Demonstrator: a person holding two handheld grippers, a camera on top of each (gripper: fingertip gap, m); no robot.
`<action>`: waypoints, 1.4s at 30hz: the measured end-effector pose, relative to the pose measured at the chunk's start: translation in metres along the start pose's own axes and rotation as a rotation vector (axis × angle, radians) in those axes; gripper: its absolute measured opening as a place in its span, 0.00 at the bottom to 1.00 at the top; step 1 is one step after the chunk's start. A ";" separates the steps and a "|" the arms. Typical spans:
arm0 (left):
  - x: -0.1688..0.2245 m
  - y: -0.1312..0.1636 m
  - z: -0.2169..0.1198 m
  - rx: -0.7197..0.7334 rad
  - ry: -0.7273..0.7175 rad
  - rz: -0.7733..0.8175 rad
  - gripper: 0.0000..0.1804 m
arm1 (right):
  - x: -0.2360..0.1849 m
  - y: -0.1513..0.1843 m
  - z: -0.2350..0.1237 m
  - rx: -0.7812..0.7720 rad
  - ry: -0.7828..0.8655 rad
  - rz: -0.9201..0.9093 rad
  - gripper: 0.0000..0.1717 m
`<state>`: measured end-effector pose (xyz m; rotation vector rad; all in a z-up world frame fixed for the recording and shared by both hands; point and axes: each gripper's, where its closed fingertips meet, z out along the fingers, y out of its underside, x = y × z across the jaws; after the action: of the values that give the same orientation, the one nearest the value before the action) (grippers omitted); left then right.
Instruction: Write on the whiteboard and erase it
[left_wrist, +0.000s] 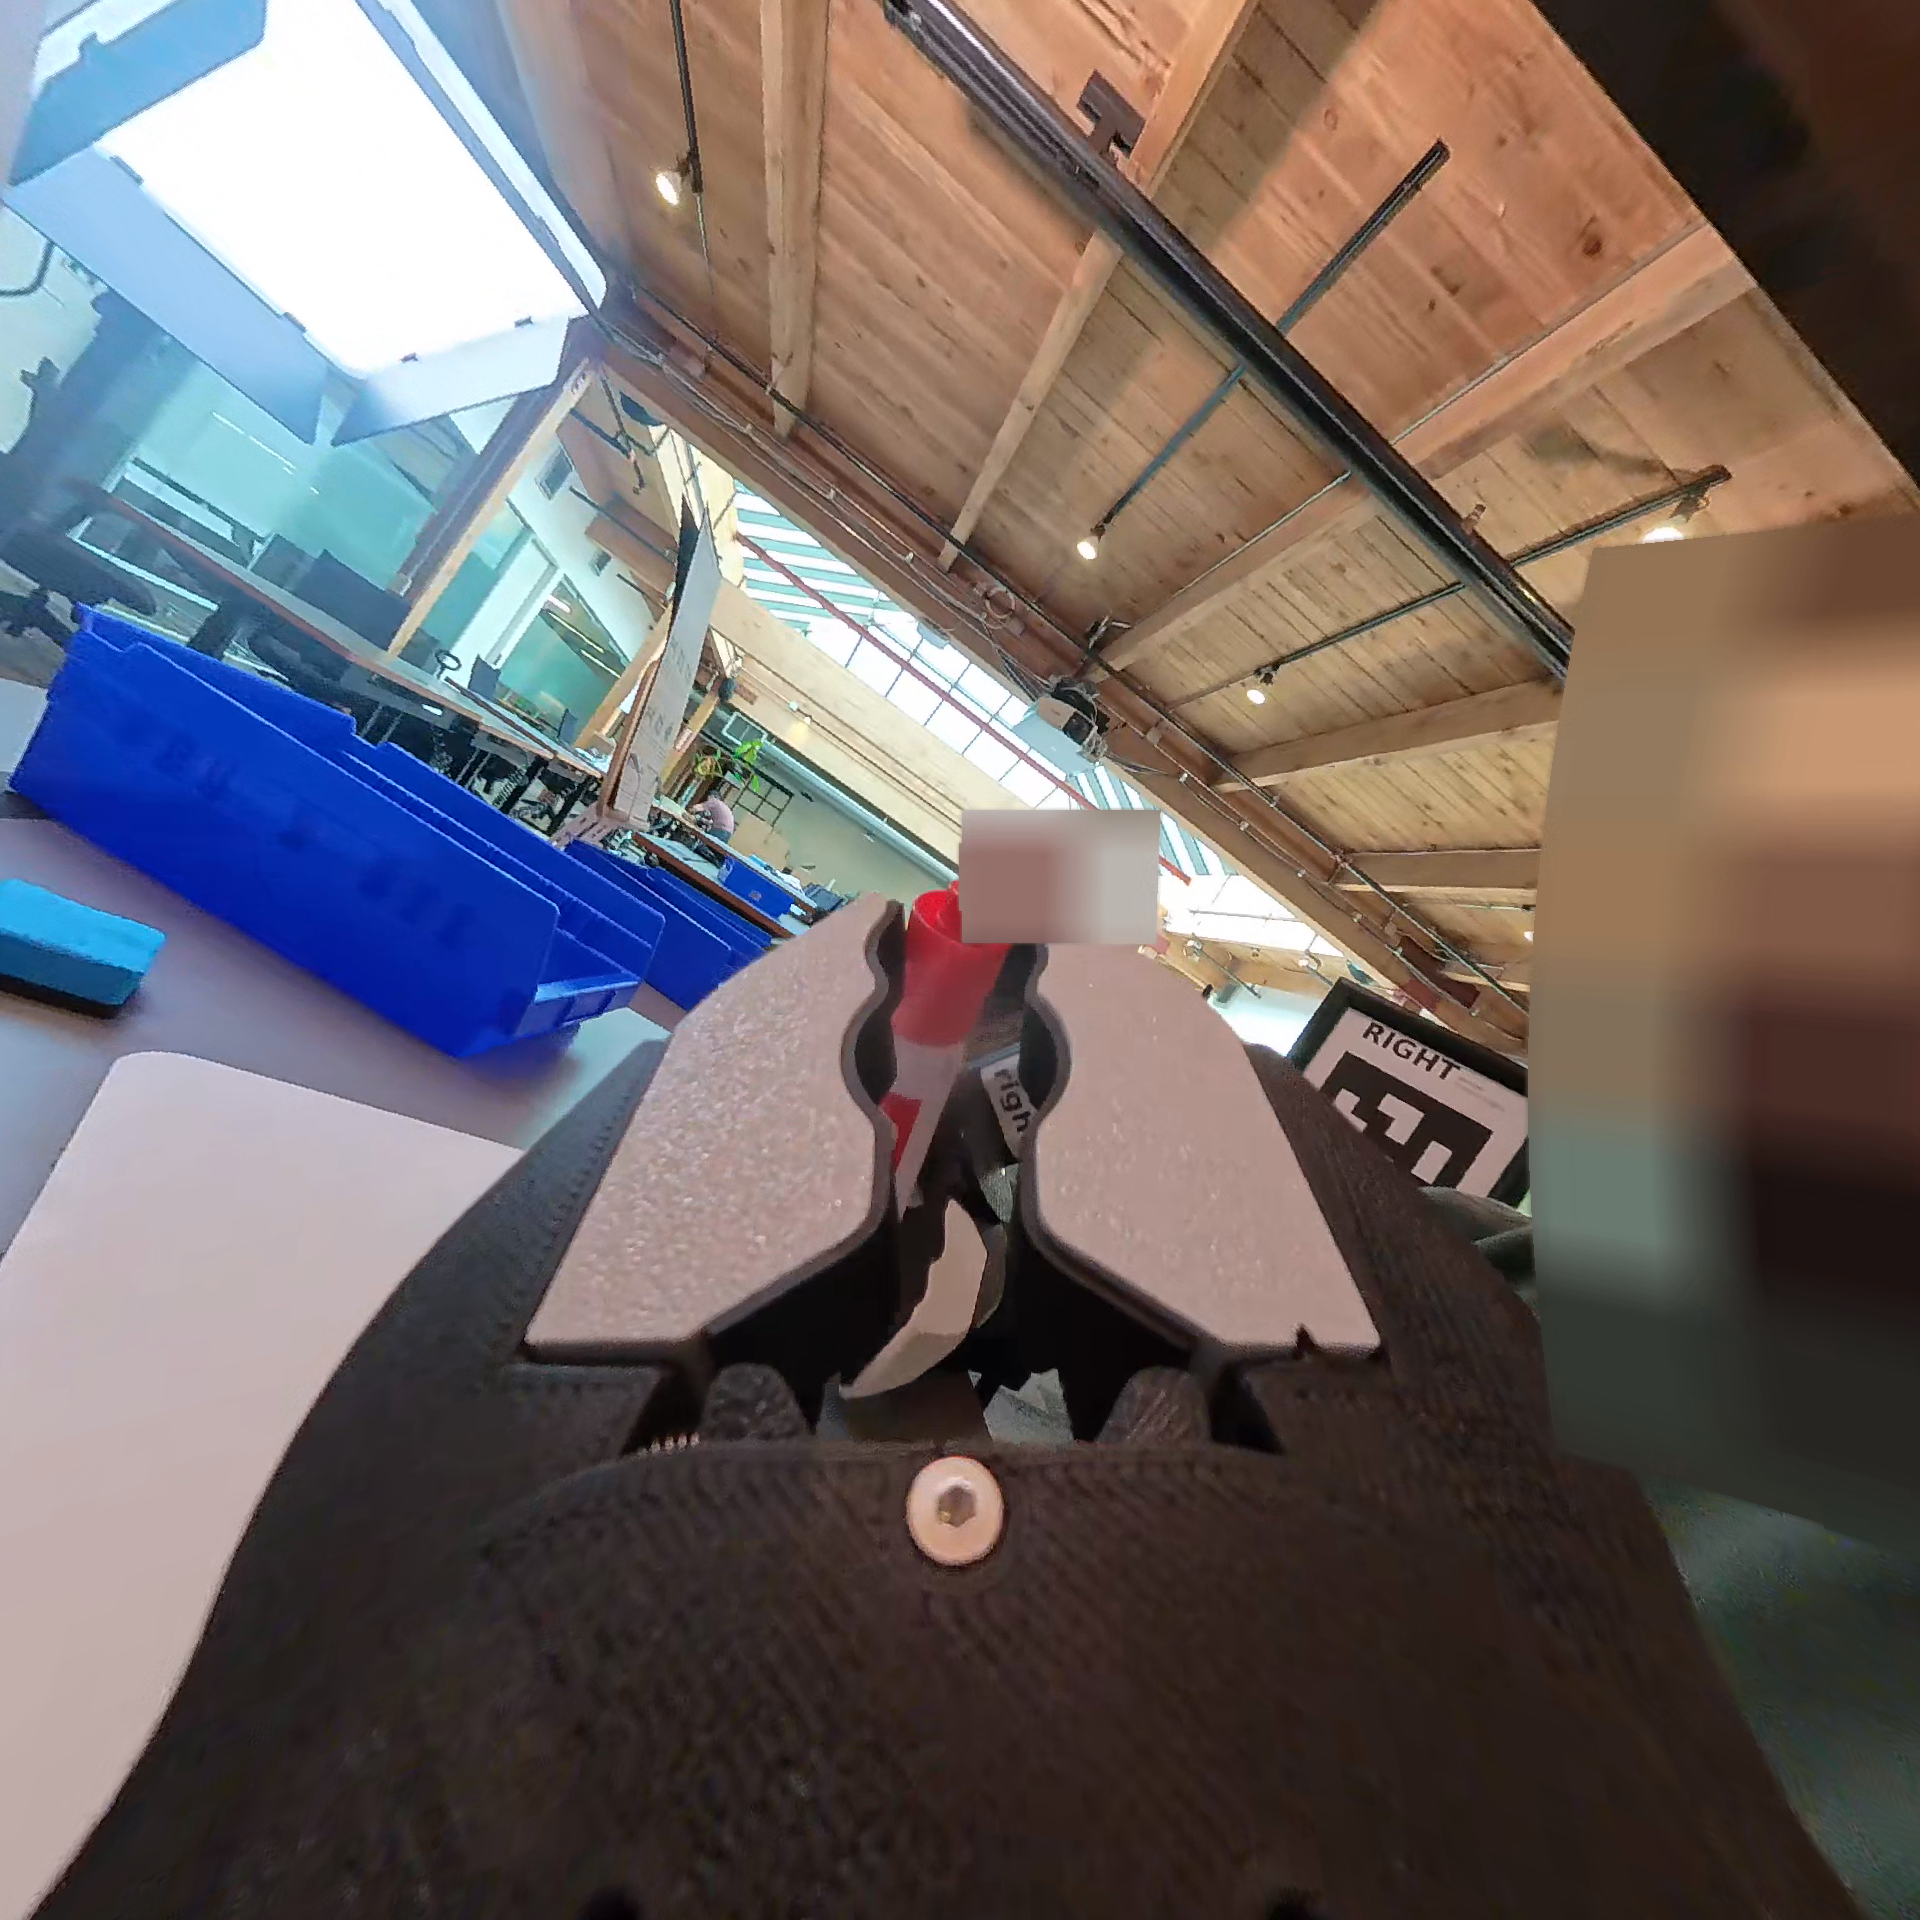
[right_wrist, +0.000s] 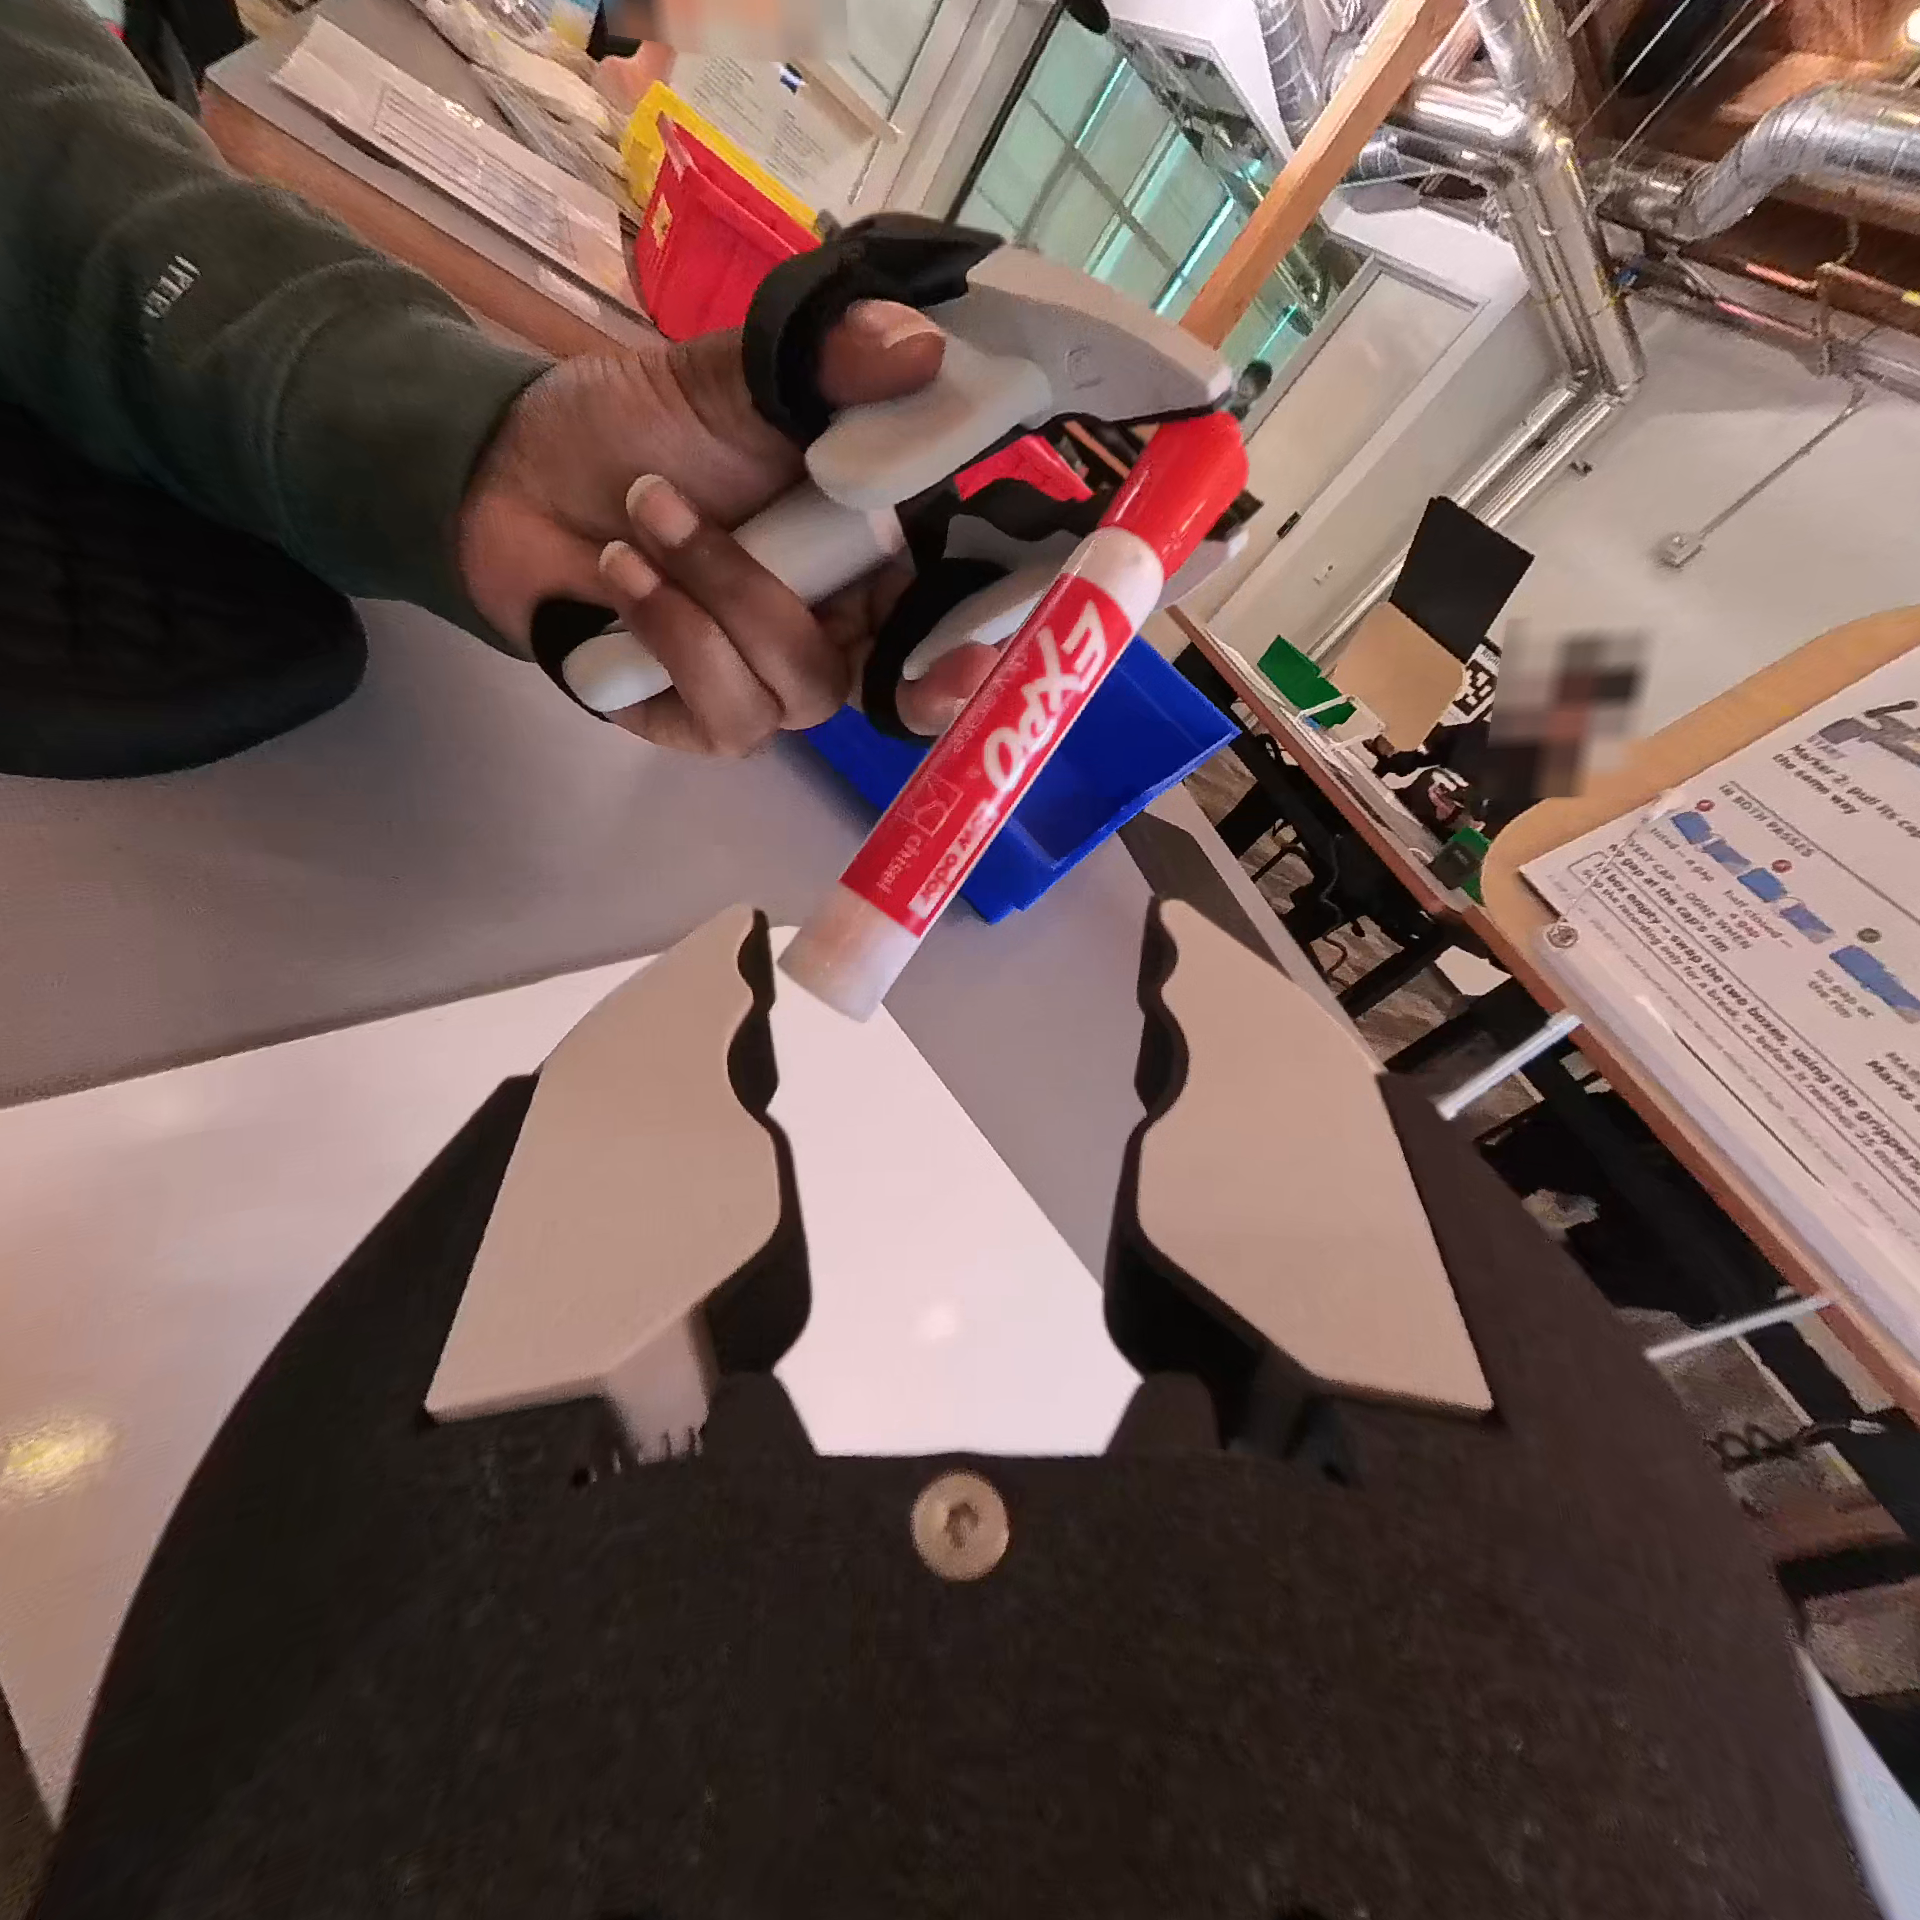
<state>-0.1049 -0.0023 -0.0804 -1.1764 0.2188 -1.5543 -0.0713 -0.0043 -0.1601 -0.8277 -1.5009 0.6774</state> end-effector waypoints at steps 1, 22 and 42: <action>0.001 -0.001 0.000 0.014 0.001 -0.004 0.11 | -0.002 0.001 0.002 -0.004 -0.001 0.003 0.40; -0.022 0.007 -0.004 -0.023 -0.102 -0.038 0.10 | 0.014 -0.022 -0.017 0.104 0.002 0.064 0.34; -0.047 0.020 -0.014 -0.246 -0.222 0.320 0.11 | 0.028 0.021 -0.020 -0.138 -0.019 0.152 0.11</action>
<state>-0.1082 0.0237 -0.1265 -1.4186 0.4373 -1.1298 -0.0498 0.0295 -0.1587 -1.0513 -1.5252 0.7010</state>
